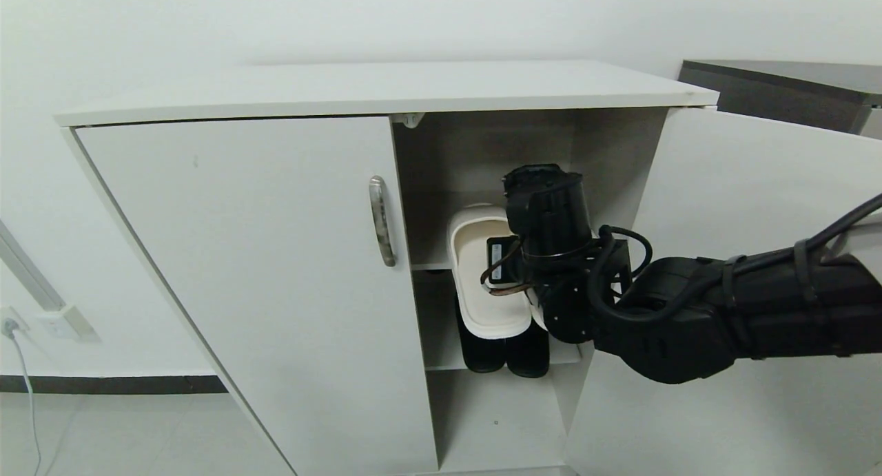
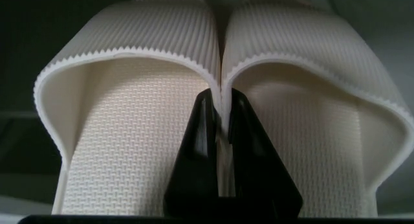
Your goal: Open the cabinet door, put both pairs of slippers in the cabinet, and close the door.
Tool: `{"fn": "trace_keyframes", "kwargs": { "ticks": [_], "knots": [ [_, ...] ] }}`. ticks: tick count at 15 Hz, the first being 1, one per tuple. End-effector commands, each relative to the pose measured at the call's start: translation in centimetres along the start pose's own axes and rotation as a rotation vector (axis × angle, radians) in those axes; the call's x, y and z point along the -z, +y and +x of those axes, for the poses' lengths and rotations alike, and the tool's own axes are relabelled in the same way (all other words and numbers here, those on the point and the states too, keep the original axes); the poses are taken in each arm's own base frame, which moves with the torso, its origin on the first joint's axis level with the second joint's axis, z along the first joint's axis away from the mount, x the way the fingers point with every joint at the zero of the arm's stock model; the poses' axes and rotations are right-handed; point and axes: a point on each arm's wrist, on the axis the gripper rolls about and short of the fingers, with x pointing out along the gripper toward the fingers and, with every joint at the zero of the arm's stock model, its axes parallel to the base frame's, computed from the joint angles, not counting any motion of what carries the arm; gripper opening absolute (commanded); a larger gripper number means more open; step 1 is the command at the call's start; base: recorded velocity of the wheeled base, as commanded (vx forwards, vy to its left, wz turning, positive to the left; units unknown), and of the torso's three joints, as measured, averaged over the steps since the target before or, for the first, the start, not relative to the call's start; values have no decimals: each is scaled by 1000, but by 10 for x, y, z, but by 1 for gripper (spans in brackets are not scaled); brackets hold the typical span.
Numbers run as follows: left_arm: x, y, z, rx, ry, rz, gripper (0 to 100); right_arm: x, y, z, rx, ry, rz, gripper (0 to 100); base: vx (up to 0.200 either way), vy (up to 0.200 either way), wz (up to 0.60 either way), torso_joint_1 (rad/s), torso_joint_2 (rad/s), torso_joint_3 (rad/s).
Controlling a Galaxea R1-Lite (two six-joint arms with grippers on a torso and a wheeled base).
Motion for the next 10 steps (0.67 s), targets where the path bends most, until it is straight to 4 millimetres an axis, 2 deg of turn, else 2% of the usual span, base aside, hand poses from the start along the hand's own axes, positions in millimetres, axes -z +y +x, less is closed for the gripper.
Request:
{"fn": "trace_keyframes", "kwargs": {
  "ticks": [1, 6, 8, 10],
  "knots": [
    [0, 0, 0, 0, 2, 0, 0, 4, 2, 10, 8, 6, -4, 0, 0, 0, 0, 0, 0, 0],
    [0, 0, 0, 2, 2, 1, 0, -13, 5, 22, -3, 32, -7, 0, 0, 0, 0, 0, 0, 0],
    [0, 0, 0, 0, 2, 0, 0, -18, 5, 38, 14, 46, -12, 0, 0, 0, 0, 0, 0, 0],
    [0, 0, 0, 2, 2, 0, 0, -21, 5, 44, 20, 42, -5, 0, 0, 0, 0, 0, 0, 0]
  ]
}}
